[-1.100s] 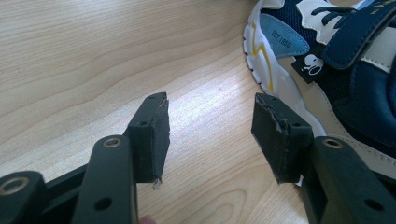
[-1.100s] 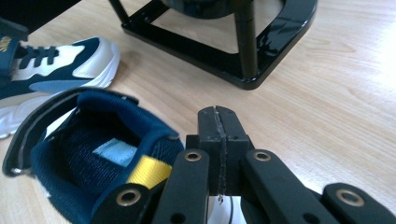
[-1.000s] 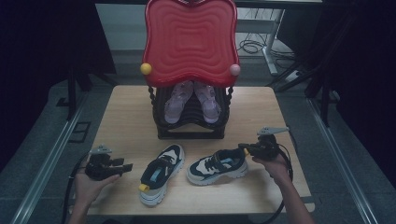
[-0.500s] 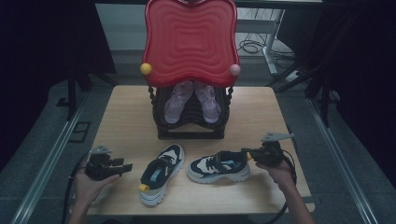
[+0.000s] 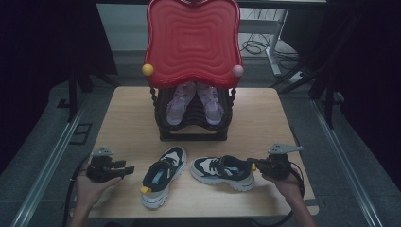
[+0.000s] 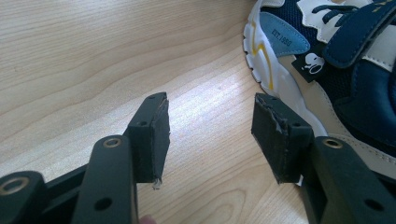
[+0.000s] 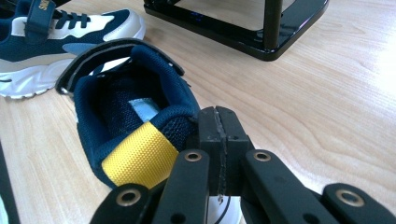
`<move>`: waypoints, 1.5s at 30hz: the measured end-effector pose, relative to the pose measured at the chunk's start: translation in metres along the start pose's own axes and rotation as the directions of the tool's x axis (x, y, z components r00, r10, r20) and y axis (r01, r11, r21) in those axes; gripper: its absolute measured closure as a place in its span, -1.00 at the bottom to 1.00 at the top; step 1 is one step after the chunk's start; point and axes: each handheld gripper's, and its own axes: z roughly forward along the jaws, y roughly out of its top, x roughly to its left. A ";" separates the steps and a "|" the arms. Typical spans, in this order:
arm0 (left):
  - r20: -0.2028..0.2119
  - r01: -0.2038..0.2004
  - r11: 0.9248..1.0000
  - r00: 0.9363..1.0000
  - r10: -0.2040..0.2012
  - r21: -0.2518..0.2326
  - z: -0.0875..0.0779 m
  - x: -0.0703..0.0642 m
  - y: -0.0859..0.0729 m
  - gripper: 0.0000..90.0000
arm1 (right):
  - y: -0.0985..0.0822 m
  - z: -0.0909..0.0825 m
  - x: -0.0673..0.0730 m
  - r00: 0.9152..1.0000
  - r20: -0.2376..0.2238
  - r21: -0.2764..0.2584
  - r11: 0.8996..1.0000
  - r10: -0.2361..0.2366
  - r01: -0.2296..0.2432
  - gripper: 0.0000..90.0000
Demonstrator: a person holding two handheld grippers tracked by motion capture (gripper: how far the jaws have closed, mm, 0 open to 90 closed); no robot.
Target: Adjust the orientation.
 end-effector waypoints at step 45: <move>-0.001 -0.002 1.000 1.000 0.002 -0.007 -0.002 -0.003 0.000 0.02 | -0.036 -0.022 0.048 0.997 0.068 -0.084 0.996 0.024 -0.018 0.98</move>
